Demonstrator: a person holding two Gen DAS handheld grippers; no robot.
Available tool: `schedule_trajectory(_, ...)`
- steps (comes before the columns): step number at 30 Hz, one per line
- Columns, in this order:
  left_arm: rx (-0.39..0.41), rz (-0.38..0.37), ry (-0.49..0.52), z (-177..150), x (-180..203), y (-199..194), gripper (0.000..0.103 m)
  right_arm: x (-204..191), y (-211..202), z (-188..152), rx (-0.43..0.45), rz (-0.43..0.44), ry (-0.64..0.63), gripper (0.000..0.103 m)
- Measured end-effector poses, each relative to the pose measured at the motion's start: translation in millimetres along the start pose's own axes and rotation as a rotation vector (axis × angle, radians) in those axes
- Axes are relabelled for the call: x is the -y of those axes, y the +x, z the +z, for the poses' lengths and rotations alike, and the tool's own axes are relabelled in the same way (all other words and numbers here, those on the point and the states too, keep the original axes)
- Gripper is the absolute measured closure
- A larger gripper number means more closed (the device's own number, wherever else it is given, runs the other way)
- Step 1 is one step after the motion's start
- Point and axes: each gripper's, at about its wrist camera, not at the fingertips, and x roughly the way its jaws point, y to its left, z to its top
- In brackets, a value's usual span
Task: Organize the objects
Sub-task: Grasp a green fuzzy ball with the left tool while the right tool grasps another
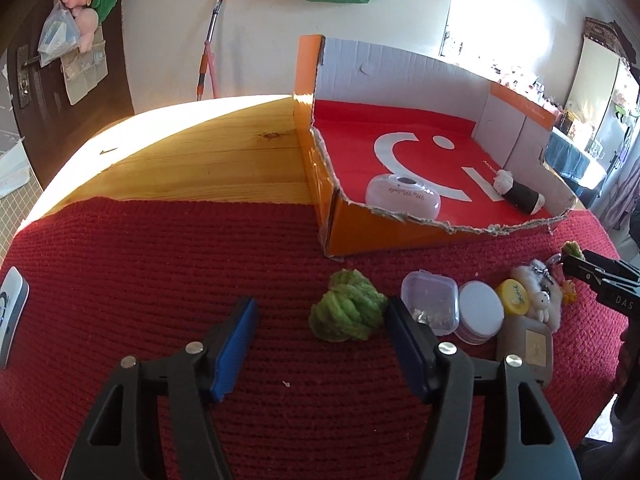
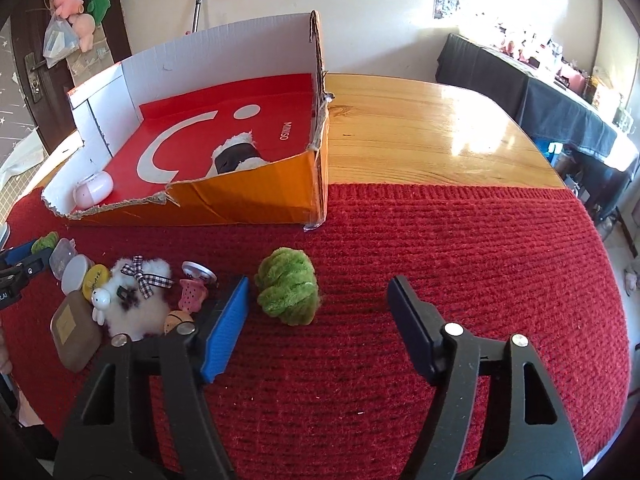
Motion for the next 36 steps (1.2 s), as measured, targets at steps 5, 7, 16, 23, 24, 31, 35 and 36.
schedule_trajectory(5, 0.001, -0.015, 0.021, 0, 4, 0, 0.056, -1, 0, -1, 0.001, 0.015, -0.012, 0.056)
schedule_trajectory(7, 0.0, -0.026, 0.028, 0, 6, 0, 0.064, -3, -1, -2, 0.004, 0.024, -0.023, 0.06)
schedule_trajectory(16, 0.004, -0.037, 0.024, 1, 8, -4, 0.069, -10, -4, -3, 0.015, 0.041, -0.056, 0.076)
schedule_trajectory(23, 0.048, -0.038, 0.023, 5, 7, -19, 0.069, -9, -14, -1, 0.044, 0.051, -0.051, 0.077)
schedule_trajectory(24, 0.054, -0.039, 0.025, 6, 7, -22, 0.069, -9, -16, 0, 0.048, 0.052, -0.051, 0.077)
schedule_trajectory(31, 0.064, -0.042, 0.029, 8, 9, -26, 0.069, -10, -20, 1, 0.054, 0.052, -0.044, 0.077)
schedule_trajectory(35, 0.065, -0.041, 0.028, 8, 9, -26, 0.069, -10, -21, 1, 0.056, 0.054, -0.045, 0.077)
schedule_trajectory(36, 0.068, -0.042, 0.027, 8, 9, -27, 0.069, -10, -22, 1, 0.058, 0.055, -0.044, 0.077)
